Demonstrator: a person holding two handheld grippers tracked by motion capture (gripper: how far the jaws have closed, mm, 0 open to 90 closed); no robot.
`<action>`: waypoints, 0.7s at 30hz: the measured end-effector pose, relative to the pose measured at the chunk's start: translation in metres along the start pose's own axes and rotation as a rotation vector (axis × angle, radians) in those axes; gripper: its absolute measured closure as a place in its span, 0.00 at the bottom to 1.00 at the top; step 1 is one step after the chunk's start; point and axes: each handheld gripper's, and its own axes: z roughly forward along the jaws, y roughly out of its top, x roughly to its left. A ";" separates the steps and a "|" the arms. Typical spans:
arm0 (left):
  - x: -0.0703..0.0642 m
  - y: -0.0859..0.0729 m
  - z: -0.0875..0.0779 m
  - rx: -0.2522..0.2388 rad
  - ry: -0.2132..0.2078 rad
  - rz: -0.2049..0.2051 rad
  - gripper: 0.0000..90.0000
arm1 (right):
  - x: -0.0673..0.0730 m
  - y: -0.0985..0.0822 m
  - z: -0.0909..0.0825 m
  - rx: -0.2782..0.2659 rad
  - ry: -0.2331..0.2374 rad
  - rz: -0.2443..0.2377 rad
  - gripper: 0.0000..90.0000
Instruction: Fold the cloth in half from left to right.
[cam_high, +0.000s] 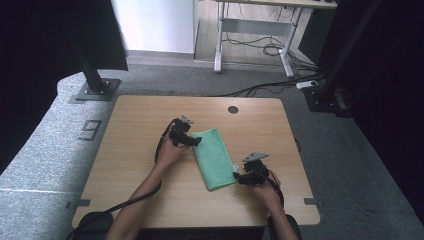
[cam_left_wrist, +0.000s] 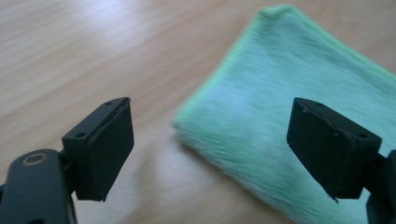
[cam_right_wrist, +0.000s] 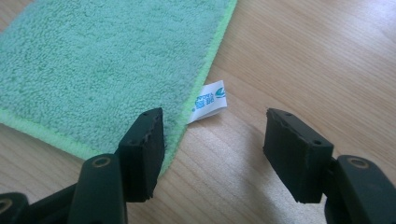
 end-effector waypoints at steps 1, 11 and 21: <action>0.004 0.000 0.001 -0.001 0.007 -0.010 0.17 | 0.001 0.000 0.000 0.001 0.003 0.000 0.42; 0.017 -0.012 0.014 0.052 0.039 -0.013 0.17 | 0.017 0.000 0.002 0.005 0.064 -0.021 0.42; -0.023 -0.033 -0.007 0.080 -0.025 0.091 0.17 | 0.017 -0.001 0.002 0.003 0.066 -0.011 0.41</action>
